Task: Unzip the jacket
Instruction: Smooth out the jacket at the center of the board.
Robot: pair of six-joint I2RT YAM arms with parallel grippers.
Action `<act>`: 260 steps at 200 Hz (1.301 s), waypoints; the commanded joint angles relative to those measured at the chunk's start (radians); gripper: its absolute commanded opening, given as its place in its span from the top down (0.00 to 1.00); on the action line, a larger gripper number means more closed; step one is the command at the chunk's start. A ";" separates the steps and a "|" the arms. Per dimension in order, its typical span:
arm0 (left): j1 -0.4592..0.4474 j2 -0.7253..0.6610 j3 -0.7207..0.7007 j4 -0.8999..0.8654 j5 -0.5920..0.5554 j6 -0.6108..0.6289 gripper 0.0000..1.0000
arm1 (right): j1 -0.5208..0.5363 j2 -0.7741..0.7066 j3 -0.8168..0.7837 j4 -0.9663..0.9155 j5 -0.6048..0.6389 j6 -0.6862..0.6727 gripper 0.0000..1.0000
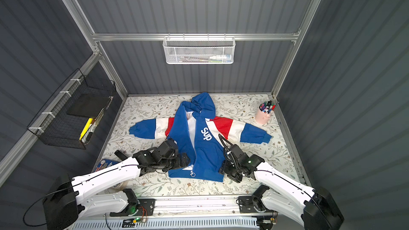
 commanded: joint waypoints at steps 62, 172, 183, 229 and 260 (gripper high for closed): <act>0.003 -0.058 -0.024 -0.154 -0.123 -0.116 0.05 | 0.008 0.139 0.025 0.096 -0.087 0.021 0.30; 0.002 0.082 -0.012 -0.181 -0.165 -0.087 0.28 | 0.011 0.207 0.045 0.101 -0.078 0.010 0.36; 0.002 0.069 -0.009 -0.188 -0.162 -0.090 0.31 | 0.010 0.210 0.046 0.105 -0.079 0.008 0.37; 0.001 0.070 0.002 -0.207 -0.141 -0.095 0.26 | 0.012 0.263 0.056 0.124 -0.089 0.002 0.39; -0.017 0.068 0.022 -0.243 -0.146 -0.122 0.15 | 0.012 0.280 0.064 0.124 -0.070 0.002 0.47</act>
